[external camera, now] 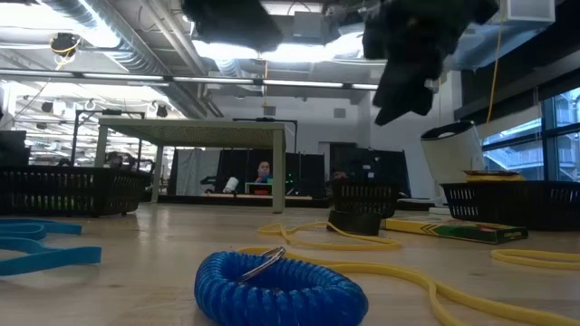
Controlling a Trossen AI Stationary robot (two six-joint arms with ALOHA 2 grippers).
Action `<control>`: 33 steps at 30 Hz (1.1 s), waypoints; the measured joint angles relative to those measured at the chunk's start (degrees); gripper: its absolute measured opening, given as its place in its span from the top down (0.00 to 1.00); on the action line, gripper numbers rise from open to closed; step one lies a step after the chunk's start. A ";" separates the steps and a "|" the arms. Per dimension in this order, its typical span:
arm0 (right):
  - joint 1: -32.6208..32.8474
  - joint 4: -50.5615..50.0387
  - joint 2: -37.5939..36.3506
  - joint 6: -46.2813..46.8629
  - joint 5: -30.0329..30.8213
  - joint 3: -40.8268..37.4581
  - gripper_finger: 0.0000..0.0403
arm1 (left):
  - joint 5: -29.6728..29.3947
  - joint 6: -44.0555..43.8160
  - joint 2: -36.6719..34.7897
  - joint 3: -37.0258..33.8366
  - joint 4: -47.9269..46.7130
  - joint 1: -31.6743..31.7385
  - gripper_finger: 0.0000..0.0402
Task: Pick & Place Office Desk Supplies
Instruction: Put the black rubber band into the top black bin
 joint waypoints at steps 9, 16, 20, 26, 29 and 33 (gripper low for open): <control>13.02 4.03 3.37 2.04 12.55 0.00 0.52 | 1.91 -0.21 1.43 0.00 0.47 -0.74 0.55; 17.40 13.74 10.39 2.36 13.29 0.00 0.52 | 2.19 -1.12 1.43 0.00 0.50 -2.11 0.55; 18.26 18.06 15.25 2.01 13.31 0.00 0.52 | 2.40 -1.74 1.43 0.00 0.67 -3.40 0.55; 18.36 19.37 21.68 -2.65 13.04 0.00 0.52 | 2.27 -1.82 1.43 0.00 0.69 -5.22 0.55; 18.35 19.72 24.28 -4.64 13.88 0.00 0.52 | 2.22 -1.82 1.43 0.00 0.66 -6.00 0.55; 18.05 19.88 26.24 -6.90 17.68 -0.02 0.52 | 2.14 -1.82 1.43 0.00 0.66 -6.65 0.55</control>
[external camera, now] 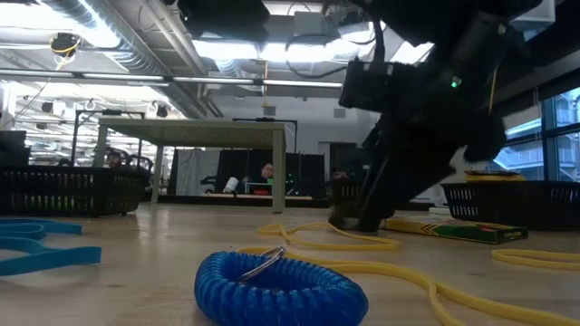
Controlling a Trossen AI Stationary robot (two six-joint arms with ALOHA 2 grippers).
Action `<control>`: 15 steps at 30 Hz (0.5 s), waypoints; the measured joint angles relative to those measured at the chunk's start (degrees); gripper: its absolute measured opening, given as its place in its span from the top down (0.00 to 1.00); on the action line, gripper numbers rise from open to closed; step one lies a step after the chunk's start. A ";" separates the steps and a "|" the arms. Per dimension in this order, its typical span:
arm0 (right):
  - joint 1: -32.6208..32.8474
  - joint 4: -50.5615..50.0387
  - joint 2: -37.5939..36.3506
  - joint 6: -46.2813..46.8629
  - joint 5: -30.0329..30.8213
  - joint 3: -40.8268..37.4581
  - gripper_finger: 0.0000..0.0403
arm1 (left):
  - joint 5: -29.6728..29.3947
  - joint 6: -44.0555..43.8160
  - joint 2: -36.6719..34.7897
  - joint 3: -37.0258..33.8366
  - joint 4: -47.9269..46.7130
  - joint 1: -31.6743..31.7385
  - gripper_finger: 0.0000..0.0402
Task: Pick & Place Office Desk Supplies
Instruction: Put the black rubber band into the top black bin
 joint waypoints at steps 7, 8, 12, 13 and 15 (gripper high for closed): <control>-0.14 0.04 0.66 -0.21 -0.12 0.00 0.53 | -0.07 -0.60 0.00 0.00 0.02 -0.28 0.56; -0.14 0.04 0.66 -0.19 -0.34 0.00 0.54 | -0.07 -0.91 0.00 0.00 0.02 -0.28 0.56; -0.14 0.04 0.66 -0.10 -1.26 0.00 0.64 | -0.07 -0.94 0.00 0.00 0.02 -0.28 0.57; -0.14 0.04 0.66 -0.08 -1.28 0.00 0.67 | -0.07 -0.94 0.00 0.00 0.02 -0.28 0.57; -0.14 0.04 0.66 -0.08 -1.26 0.00 0.76 | -0.07 -1.01 0.00 0.00 0.02 -0.28 0.57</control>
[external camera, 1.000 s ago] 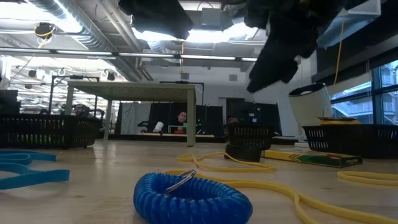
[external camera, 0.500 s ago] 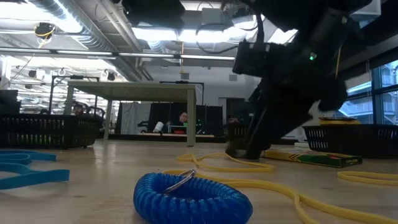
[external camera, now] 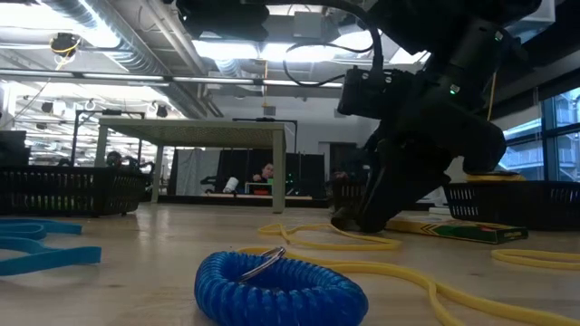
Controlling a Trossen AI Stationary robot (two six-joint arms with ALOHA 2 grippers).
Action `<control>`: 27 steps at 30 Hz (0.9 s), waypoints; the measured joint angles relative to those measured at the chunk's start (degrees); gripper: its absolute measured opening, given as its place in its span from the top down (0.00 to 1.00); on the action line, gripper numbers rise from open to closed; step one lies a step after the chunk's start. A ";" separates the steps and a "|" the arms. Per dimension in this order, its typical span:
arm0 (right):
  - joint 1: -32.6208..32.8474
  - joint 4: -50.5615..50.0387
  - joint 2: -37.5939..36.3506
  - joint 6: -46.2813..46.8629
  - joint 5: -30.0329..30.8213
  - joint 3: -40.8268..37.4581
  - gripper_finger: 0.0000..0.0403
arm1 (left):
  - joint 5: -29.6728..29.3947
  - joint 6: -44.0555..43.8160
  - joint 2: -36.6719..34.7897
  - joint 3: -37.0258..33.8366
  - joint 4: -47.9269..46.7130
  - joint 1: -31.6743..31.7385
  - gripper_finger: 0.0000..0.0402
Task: Pick & Place Office Desk Supplies
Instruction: Put the black rubber band into the top black bin
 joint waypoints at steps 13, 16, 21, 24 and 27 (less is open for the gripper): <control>-1.98 -5.69 -5.82 1.01 -0.16 0.00 0.98 | -0.04 -0.05 -0.02 0.00 0.02 0.04 0.57; -3.32 -6.82 -10.27 -0.40 0.86 0.00 0.98 | -0.17 -0.02 -0.02 0.00 0.02 0.04 0.58; -6.06 -7.44 -17.54 -1.88 8.04 0.01 0.98 | -3.02 0.13 -0.02 0.02 0.00 0.06 0.58; -8.27 -7.80 -21.00 -1.90 12.71 0.02 0.98 | -5.07 1.31 -0.02 0.02 0.02 0.09 0.58; -11.04 -8.13 -23.43 -2.04 15.34 0.02 0.98 | -7.85 2.23 -0.02 0.02 0.02 0.10 0.58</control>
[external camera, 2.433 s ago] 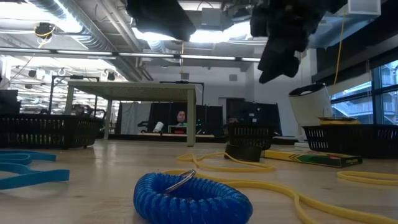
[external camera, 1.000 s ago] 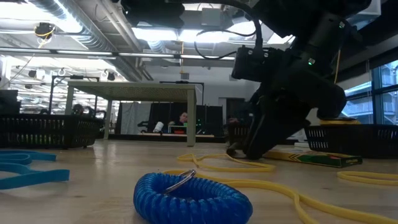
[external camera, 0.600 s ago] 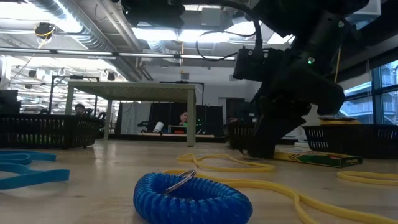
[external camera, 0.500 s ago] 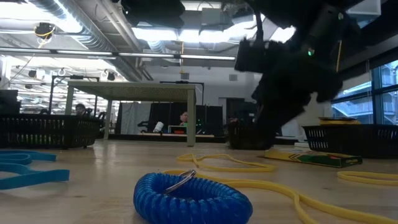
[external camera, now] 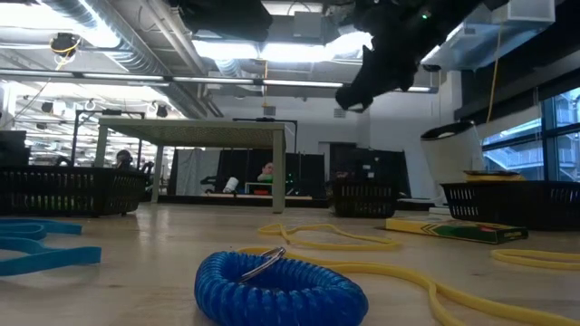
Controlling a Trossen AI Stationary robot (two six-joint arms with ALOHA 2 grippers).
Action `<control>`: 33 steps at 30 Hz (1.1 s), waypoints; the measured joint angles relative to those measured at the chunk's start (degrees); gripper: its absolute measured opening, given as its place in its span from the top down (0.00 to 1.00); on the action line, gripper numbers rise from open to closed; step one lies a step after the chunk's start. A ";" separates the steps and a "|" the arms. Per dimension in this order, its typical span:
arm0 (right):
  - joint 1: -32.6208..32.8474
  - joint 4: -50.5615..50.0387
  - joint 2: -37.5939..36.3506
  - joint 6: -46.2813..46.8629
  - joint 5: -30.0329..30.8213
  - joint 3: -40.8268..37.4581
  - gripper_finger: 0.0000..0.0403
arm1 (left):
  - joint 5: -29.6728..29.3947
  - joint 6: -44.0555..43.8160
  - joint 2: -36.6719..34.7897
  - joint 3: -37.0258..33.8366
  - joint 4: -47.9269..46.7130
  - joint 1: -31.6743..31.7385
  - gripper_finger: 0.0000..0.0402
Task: Pick & Place Office Desk Supplies
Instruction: Put the black rubber band into the top black bin
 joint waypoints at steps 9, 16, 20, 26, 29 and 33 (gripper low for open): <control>-11.50 -0.05 0.21 -3.53 -5.19 0.00 0.98 | -9.86 0.50 0.00 0.00 0.00 1.44 0.58; -19.99 -0.04 4.12 -3.55 -14.33 0.00 0.98 | -9.86 1.34 0.00 0.00 0.00 4.78 0.58; -22.20 -0.34 7.20 -3.63 -15.39 -0.01 0.98 | -9.51 0.97 0.00 0.00 -0.02 6.25 0.58; -23.64 -0.39 11.10 -4.15 -15.53 -0.02 0.98 | -6.52 0.92 -0.01 0.02 -0.02 7.50 0.58; -24.01 -0.25 11.95 -4.15 -15.52 -0.02 0.97 | -6.16 0.92 -0.02 0.02 -0.02 7.53 0.58; -24.26 -0.22 12.09 -3.29 -15.49 -0.02 0.92 | -6.12 0.92 -0.02 0.02 -0.02 7.53 0.58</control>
